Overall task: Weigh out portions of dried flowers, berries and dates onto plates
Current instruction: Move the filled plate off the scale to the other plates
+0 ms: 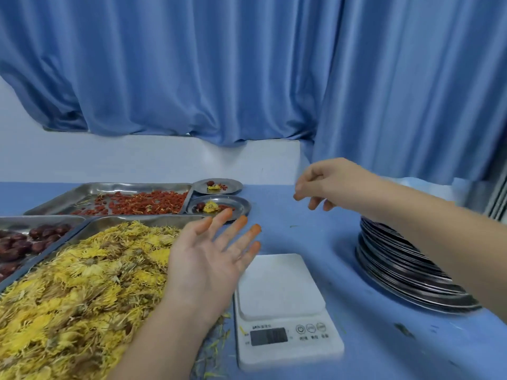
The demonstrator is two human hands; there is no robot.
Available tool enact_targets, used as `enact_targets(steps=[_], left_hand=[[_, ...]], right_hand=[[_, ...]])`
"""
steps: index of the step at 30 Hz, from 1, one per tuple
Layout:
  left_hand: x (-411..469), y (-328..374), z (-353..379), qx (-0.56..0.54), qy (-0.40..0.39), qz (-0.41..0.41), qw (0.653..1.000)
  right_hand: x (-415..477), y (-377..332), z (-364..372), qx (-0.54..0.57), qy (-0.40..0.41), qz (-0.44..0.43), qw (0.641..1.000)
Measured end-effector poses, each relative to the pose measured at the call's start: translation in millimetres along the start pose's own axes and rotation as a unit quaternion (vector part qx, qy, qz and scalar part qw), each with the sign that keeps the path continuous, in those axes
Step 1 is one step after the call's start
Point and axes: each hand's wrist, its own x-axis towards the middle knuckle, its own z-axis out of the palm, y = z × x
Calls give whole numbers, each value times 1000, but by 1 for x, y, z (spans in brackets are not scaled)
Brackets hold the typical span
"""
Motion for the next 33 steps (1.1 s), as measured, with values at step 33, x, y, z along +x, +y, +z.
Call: enact_targets(steps=[33], left_hand=[[-4, -11, -8, 58, 4, 19, 998]], right_hand=[[-94, 89, -64, -593, 211, -138, 765]])
